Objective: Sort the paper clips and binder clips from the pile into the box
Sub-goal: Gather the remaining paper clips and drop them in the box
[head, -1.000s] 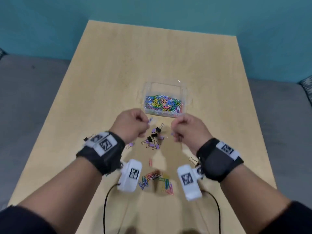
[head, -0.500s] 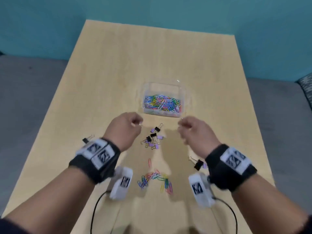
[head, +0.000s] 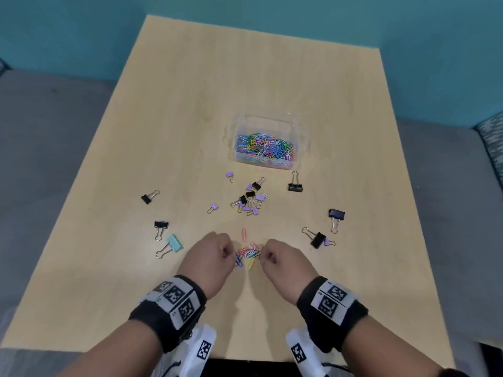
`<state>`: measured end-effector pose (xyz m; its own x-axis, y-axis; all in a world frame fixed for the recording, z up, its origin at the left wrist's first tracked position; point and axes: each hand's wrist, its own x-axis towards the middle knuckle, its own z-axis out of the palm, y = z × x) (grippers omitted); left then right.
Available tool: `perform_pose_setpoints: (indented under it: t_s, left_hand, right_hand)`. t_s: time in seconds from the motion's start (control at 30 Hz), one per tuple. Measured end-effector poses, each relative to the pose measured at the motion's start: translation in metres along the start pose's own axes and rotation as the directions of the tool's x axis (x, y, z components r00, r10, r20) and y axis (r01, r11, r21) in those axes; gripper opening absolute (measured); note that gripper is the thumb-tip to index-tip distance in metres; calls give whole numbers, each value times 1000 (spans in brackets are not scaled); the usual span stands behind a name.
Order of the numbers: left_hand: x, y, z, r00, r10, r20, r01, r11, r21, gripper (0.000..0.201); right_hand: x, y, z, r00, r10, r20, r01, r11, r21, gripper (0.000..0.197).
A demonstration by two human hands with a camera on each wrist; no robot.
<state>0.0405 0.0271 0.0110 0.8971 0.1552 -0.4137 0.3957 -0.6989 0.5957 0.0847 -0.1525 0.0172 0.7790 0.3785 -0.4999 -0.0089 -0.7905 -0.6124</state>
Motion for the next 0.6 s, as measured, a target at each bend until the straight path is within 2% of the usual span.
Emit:
perform_pose_setpoints:
  t_s: [0.03,0.1,0.17,0.23,0.3,0.43,0.6]
  left_hand:
    - [0,-1,0,998,49,-42,-46,996,70,7]
    - [-1,-4,4,992,128,-19,-121,967,223,40]
    - [-1,-1,11,980,199,28,-196,915,353,64]
    - [4,2,17,967,248,52,-246,872,423,69]
    - [10,3,20,960,274,66,-273,849,453,62]
    - [15,0,23,959,278,56,-274,855,440,32]
    - [13,-2,28,968,250,34,-241,876,417,17]
  right_hand:
    - [-1,3,0,998,-15,-68,13,999,-31,4]
    - [-7,11,2,989,-40,-140,17,987,-158,20]
    - [-13,14,8,991,-75,-107,36,945,-326,45]
    - [-12,11,15,987,-143,-79,95,897,-431,61]
    - [-5,8,21,979,-183,-92,122,880,-459,58]
    - [8,4,25,969,-201,-146,123,898,-422,29]
    - [13,5,21,974,-207,-92,150,894,-422,25]
